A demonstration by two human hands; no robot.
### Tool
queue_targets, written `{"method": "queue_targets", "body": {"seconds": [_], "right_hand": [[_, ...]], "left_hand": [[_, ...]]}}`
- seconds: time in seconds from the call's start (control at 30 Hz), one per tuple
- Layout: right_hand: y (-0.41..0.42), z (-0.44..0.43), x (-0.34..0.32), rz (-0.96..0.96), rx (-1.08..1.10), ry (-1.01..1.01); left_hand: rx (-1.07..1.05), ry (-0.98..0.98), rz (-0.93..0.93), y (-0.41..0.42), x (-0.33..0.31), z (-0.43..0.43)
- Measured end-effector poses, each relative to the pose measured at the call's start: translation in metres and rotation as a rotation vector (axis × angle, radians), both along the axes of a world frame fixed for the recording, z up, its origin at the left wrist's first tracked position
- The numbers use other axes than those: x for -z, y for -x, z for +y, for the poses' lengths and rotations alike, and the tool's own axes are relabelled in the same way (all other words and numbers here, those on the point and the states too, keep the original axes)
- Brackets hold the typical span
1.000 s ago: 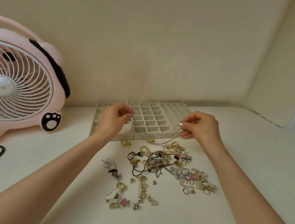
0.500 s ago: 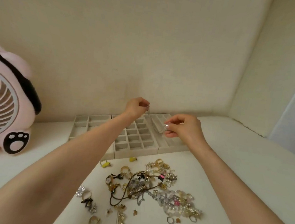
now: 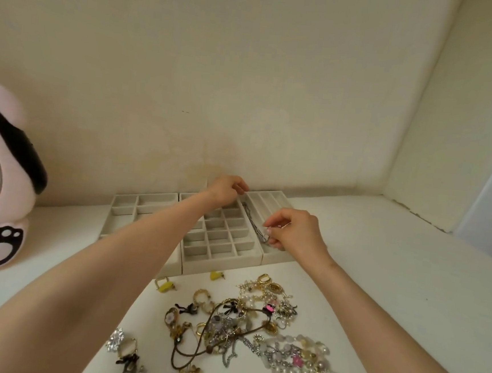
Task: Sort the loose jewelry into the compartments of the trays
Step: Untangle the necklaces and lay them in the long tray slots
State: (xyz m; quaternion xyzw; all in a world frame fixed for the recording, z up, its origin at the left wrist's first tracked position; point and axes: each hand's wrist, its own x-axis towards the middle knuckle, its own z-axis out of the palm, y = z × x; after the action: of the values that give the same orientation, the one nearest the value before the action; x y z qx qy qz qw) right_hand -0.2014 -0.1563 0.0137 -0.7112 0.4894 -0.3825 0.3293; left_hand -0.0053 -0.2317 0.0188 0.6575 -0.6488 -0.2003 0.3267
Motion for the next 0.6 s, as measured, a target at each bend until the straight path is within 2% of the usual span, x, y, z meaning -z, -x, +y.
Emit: {"method": "queue_targets", "body": {"seconds": [0.17,0.4,0.6], "right_hand": [[0.005,0.007,-0.003,0.041,0.01,0.043],[0.016,0.03,-0.008,0.064,-0.005,0.074],[0.016,0.054,-0.011,0.177,-0.11,0.079]], "left_hand": [[0.001,0.055,-0.064,-0.002,-0.006,0.022],[0.114,0.142,-0.083,0.004,-0.015,0.099],[0.14,0.158,-0.1,0.013,-0.012,0.163]]}}
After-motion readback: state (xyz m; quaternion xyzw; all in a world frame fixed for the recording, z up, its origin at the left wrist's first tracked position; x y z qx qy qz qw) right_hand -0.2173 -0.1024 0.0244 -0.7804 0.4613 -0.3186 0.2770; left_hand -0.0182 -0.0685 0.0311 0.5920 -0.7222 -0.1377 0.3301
